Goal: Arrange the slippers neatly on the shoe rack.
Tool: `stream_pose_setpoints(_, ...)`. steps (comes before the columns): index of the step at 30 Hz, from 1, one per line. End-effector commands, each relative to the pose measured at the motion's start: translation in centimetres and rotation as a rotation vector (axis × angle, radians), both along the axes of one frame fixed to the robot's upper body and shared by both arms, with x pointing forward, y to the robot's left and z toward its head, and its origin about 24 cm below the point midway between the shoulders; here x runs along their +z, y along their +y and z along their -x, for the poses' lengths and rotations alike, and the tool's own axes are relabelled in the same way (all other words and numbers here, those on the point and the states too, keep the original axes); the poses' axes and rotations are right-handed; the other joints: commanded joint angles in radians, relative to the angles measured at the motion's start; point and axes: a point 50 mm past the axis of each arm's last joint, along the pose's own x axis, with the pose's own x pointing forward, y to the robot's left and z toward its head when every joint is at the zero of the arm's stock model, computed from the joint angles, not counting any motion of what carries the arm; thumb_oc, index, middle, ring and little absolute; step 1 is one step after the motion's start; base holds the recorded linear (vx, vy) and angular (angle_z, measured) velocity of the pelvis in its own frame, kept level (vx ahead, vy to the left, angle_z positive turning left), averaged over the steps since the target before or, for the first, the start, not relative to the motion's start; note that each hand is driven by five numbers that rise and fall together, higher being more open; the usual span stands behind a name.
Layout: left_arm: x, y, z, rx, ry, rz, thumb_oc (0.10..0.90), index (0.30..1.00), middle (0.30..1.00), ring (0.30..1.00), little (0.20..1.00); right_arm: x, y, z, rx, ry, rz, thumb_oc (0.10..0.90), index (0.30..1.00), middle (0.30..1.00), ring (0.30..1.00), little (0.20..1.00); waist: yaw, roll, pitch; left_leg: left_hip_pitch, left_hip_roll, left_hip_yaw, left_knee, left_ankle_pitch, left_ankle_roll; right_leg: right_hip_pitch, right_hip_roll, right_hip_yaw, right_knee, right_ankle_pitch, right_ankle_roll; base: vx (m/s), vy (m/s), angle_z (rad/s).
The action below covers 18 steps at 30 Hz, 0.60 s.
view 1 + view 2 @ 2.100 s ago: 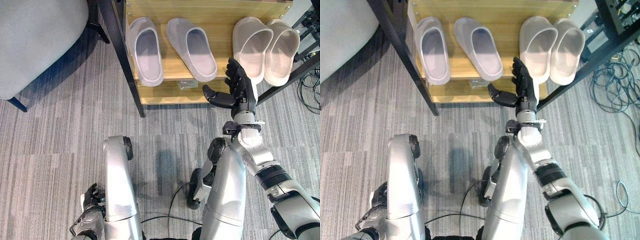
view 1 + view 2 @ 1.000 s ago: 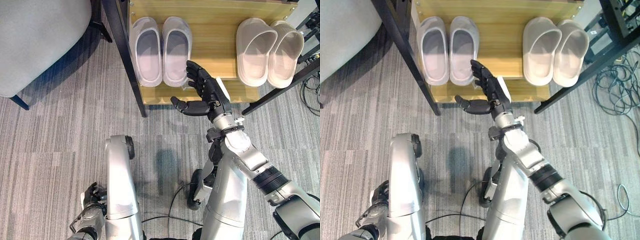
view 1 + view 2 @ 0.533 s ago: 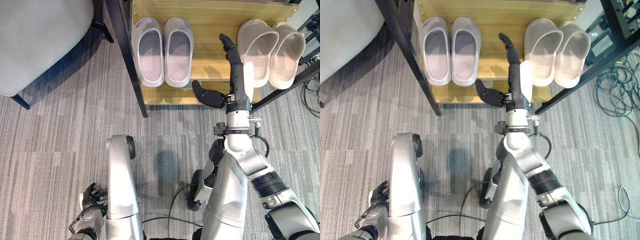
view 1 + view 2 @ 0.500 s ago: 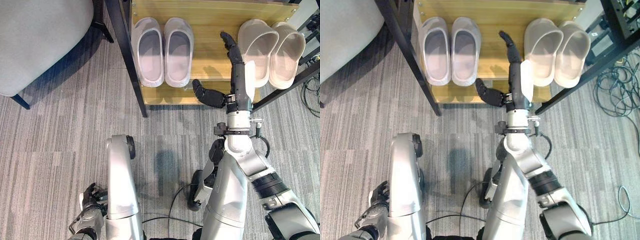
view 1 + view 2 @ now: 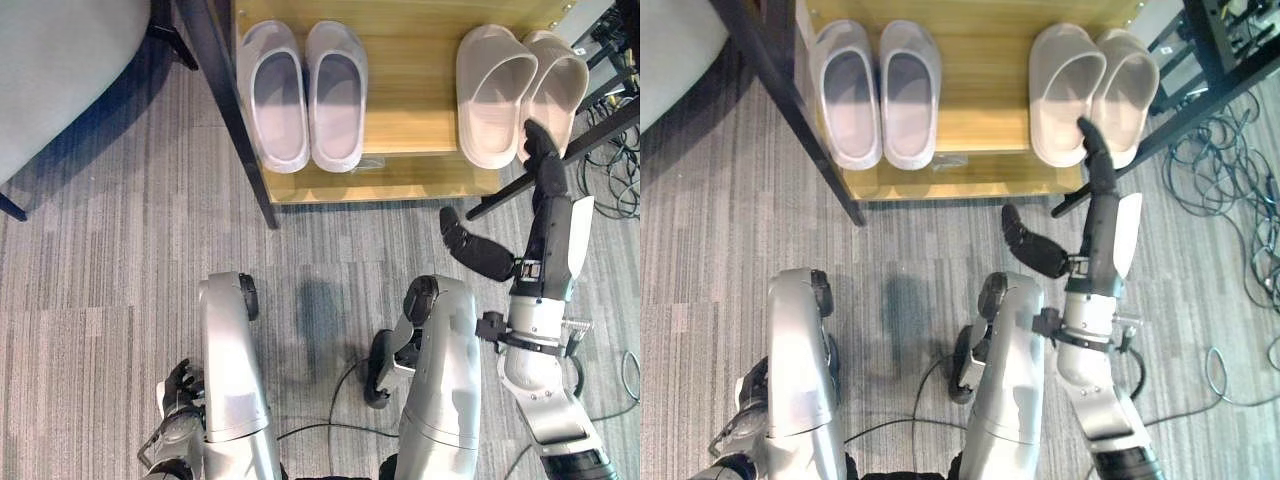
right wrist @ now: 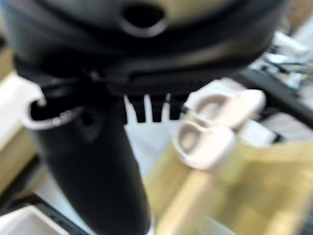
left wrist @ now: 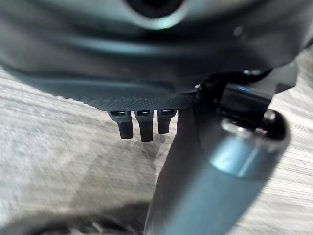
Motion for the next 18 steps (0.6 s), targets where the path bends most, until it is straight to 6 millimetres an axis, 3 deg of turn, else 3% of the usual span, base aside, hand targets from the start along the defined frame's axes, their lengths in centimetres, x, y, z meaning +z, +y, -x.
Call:
stream_pose_setpoints(1, 1.9, 1.3, -0.6, 0.003, -0.115, -0.111, 0.8, 0.9, 0.9, 0.9, 0.9, 4.0, 1.0, 2.1, 0.153, -0.253, -0.084, 0.8, 0.9, 0.9, 0.9, 0.9, 0.013, -0.012, -0.189, -0.054, -0.052, -0.018, -0.152, 0.091, 0.145, 0.002, -0.014, 0.074, -0.151, 0.048, -0.067, 0.04, 0.072, -0.13)
stream_pose_setpoints(5, 3.3, 1.5, -1.1, -0.039, -0.192, -0.182, 0.8, 0.9, 0.9, 0.9, 0.9, -0.3, -1.0, 3.3, 0.011, -0.039, -0.047, 0.8, 0.9, 0.9, 0.9, 0.9, -0.028, 0.01, -0.336, -0.05, -0.002, 0.021, -0.345, 0.173, 0.145, 0.02, -0.044, 0.018, -0.341, 0.116, -0.042, 0.04, 0.073, 0.07)
stream_pose_setpoints(9, 1.9, 1.7, 1.4, -0.035, -0.115, -0.227, 0.8, 0.9, 0.9, 0.9, 0.9, -5.6, -4.2, 4.2, -0.211, 0.183, 0.025, 0.8, 0.9, 0.9, 0.9, 0.9, -0.051, 0.013, -0.371, 0.161, 0.038, 0.083, -0.598, 0.247, 0.135, 0.224, -0.07, -0.03, -0.6, 0.187, -0.023, -0.03, 0.05, 0.04)
stream_pose_setpoints(10, 1.9, 1.7, 1.4, -0.035, -0.115, -0.227, 0.8, 0.9, 0.9, 0.9, 0.9, -5.6, -4.1, 4.2, -0.211, 0.183, 0.024, 0.8, 0.9, 0.9, 0.9, 0.9, -0.052, 0.013, -0.37, 0.163, 0.037, 0.084, -0.602, 0.251, 0.136, 0.226, -0.071, -0.031, -0.603, 0.19, -0.024, 0.0, 0.0, 0.0)
stream_pose_setpoints(11, 1.1, 2.1, 3.0, -0.026, -0.077, -0.221, 0.8, 0.9, 0.9, 0.9, 0.9, -9.2, -5.4, 6.0, -0.289, 0.361, -0.018, 0.8, 0.9, 0.9, 0.9, 0.9, -0.063, 0.007, -0.379, 0.267, 0.048, 0.106, -0.719, 0.283, 0.127, 0.334, -0.076, -0.05, -0.729, 0.211, -0.014, 0.0, 0.0, 0.0)
stream_pose_setpoints(12, 0.5, 1.9, 3.8, -0.035, -0.048, -0.211, 0.8, 0.9, 0.9, 0.9, 0.9, -11.3, -5.9, 7.0, -0.322, 0.465, -0.056, 0.8, 0.9, 0.9, 0.9, 0.9, -0.069, 0.005, -0.381, 0.323, 0.051, 0.117, -0.78, 0.298, 0.122, 0.387, -0.079, -0.058, -0.792, 0.229, -0.002, -0.01, -0.011, 0.1)
stream_pose_setpoints(17, -3.4, 0.1, 8.8, -0.12, 0.192, -0.175, 0.8, 0.9, 0.9, 0.9, 0.9, -19.9, -6.0, 10.6, -0.407, 0.878, -0.087, 0.8, 0.9, 0.9, 0.9, 0.9, -0.074, -0.001, -0.41, 0.589, 0.047, 0.197, -1.049, 0.361, 0.109, 0.635, -0.065, -0.107, -1.071, 0.311, 0.035, 0.05, 0.024, 0.0)
stream_pose_setpoints(18, -4.3, -1.3, 9.5, -0.199, 0.242, -0.152, 0.8, 0.9, 0.9, 0.9, 0.9, -20.9, -6.3, 10.9, -0.436, 0.927, -0.081, 0.8, 0.9, 0.9, 0.9, 0.9, -0.069, -0.006, -0.412, 0.715, 0.039, 0.232, -1.159, 0.381, 0.108, 0.742, -0.054, -0.119, -1.178, 0.346, 0.051, 0.05, 0.035, -0.15)
